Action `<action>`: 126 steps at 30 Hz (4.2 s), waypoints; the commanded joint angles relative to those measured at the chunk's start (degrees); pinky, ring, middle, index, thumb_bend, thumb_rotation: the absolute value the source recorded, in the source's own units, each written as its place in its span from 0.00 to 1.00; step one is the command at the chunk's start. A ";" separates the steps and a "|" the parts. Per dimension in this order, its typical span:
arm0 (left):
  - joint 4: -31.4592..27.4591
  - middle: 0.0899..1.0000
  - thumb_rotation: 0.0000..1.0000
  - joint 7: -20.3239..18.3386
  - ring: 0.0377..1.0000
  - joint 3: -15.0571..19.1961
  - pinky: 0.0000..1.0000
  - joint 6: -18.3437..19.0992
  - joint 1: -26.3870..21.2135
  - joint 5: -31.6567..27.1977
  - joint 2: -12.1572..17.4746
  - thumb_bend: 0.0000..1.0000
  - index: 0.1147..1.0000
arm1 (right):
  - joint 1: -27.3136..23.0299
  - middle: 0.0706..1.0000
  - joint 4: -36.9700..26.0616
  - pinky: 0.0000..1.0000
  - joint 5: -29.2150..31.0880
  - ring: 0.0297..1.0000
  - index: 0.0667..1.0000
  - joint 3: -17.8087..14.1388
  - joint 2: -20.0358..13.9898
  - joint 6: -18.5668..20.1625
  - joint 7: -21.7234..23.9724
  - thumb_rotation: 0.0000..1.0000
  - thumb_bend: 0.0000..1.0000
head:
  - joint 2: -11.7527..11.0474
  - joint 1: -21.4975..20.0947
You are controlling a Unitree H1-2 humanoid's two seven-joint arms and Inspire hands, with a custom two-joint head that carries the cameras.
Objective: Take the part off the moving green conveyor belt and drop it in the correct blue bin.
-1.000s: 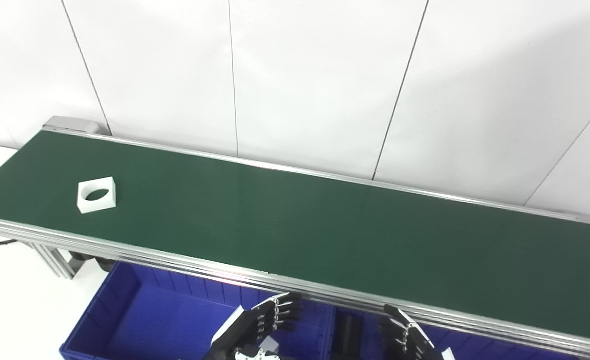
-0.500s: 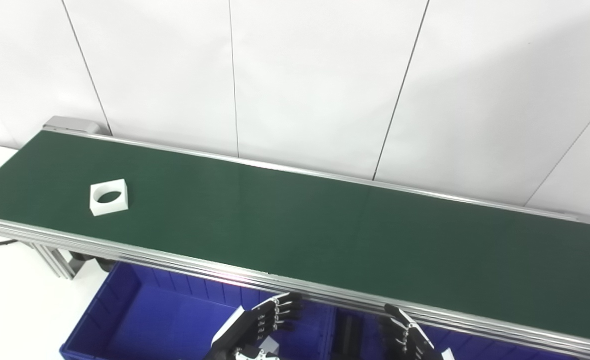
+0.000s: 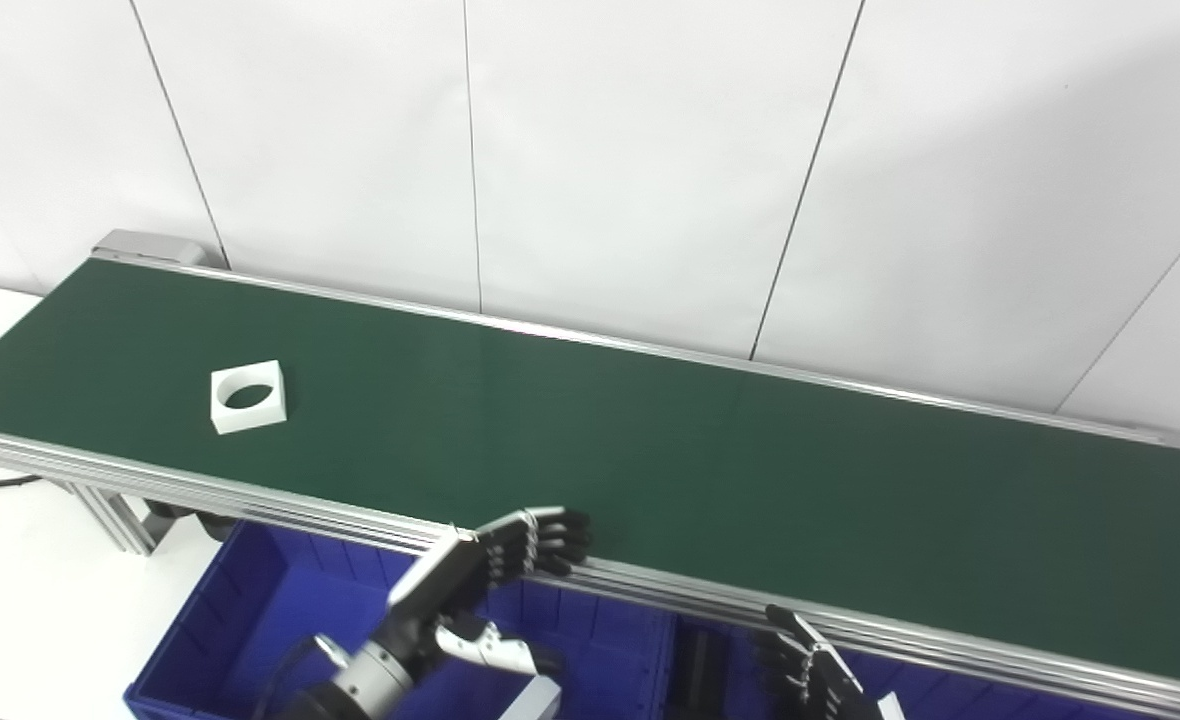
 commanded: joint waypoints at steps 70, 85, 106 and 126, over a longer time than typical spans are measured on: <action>28.77 0.90 0.19 18.18 0.87 -5.98 0.77 16.31 -32.86 47.28 22.05 0.92 0.84 | -1.65 0.78 0.58 0.73 0.89 0.78 0.87 0.37 0.72 -3.80 0.11 0.29 0.52 | -1.15 2.26; 32.95 0.86 0.20 21.65 0.84 -12.82 0.78 19.84 -34.29 51.58 19.12 0.93 0.81 | -0.82 0.78 -1.03 0.73 0.70 0.78 0.87 0.49 1.39 -2.80 0.05 0.28 0.53 | -0.51 1.32; 28.64 0.81 0.27 18.37 0.80 -16.02 0.78 22.51 -33.13 50.96 15.89 0.94 0.81 | -0.20 0.78 -2.40 0.74 0.55 0.78 0.87 0.50 1.84 -2.14 0.00 0.27 0.53 | 0.00 0.43; 37.91 0.41 0.00 28.56 0.44 -15.07 0.50 10.70 -33.09 46.06 13.77 0.50 0.44 | -0.02 0.78 -2.91 0.73 0.23 0.78 0.86 0.70 2.23 -2.71 -0.37 0.20 0.52 | 0.41 -0.64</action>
